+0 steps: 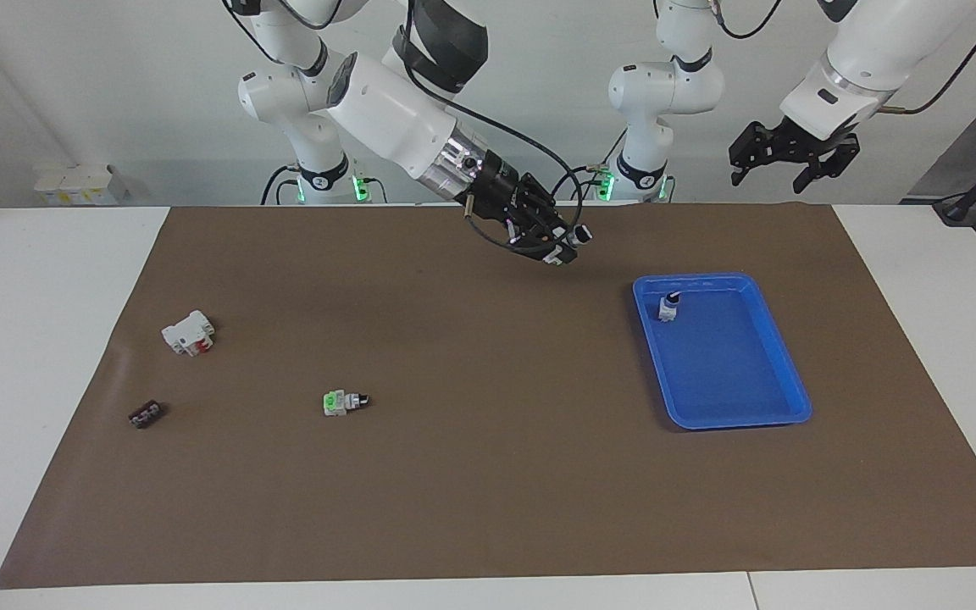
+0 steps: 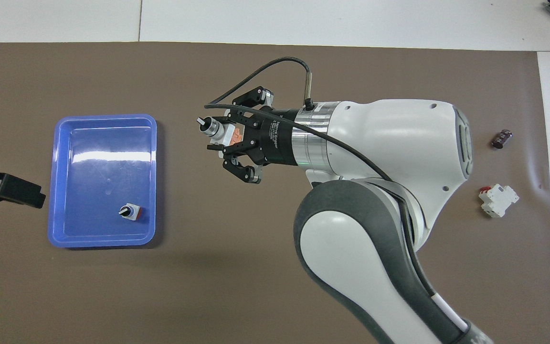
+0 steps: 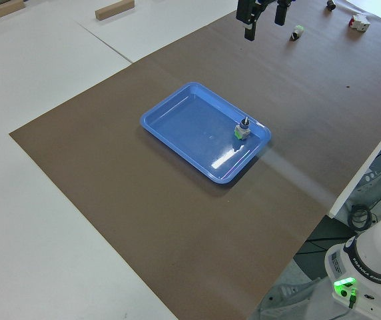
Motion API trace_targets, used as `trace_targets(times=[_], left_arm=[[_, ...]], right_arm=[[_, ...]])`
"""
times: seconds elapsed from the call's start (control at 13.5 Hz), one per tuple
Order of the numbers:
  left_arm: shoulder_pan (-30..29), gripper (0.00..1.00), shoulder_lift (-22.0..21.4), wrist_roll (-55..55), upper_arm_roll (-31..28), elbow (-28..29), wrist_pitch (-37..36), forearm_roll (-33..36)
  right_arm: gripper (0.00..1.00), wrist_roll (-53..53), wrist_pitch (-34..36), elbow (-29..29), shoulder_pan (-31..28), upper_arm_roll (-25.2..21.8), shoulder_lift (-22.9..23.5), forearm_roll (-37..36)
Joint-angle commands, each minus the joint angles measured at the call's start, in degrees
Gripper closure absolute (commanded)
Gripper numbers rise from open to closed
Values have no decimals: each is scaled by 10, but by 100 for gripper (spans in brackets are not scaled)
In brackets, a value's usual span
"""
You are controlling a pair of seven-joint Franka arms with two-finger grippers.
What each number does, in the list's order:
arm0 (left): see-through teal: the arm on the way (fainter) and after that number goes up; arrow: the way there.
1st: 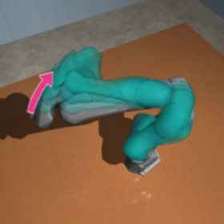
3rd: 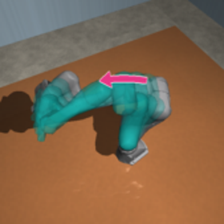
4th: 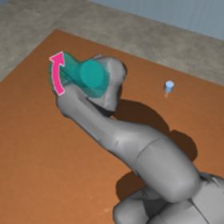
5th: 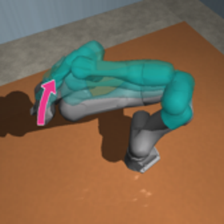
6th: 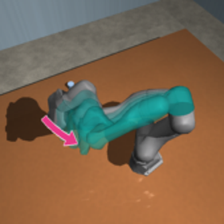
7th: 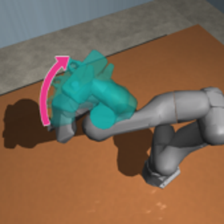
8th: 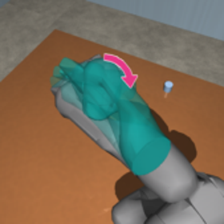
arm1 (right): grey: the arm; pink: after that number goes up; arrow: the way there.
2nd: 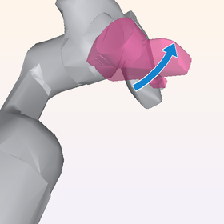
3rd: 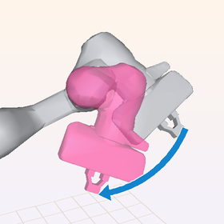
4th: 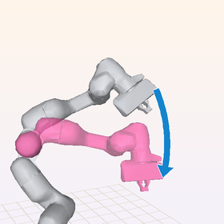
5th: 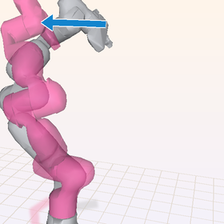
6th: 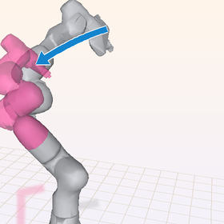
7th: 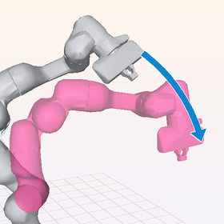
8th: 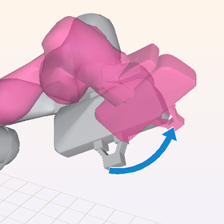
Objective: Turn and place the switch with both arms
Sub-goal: 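Lift the orange switch with the right gripper toward the tray, then reach the left gripper toward the switch held by the right gripper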
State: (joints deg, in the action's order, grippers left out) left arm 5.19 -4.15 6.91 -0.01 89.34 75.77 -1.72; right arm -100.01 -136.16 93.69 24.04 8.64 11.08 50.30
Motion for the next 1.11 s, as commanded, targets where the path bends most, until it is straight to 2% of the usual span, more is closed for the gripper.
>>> trace_targets(times=[0.0, 0.15, 0.37, 0.52, 0.82, 1.04], left_arm=[[14, 0, -17, 7, -2, 19, 8, -16], [6, 9, -19, 5, -6, 29, 36, -98], [7, 10, -21, -3, -9, 49, 82, -169], [7, 11, -22, -53, -9, 54, 126, -228], [14, 16, -12, -250, -3, 53, 218, -323], [25, 16, -2, -405, 6, 49, 272, -341]], right_arm=[[100, -14, 2, -13, 1, 1, 8, 6], [100, -16, 3, -13, 1, 1, 8, 6], [100, -15, 4, -11, 1, 0, 8, 5], [100, -15, 3, -11, 1, 0, 8, 5], [100, -15, 4, -5, 7, 0, 8, 3], [100, -15, 4, -5, 7, 0, 7, 3]])
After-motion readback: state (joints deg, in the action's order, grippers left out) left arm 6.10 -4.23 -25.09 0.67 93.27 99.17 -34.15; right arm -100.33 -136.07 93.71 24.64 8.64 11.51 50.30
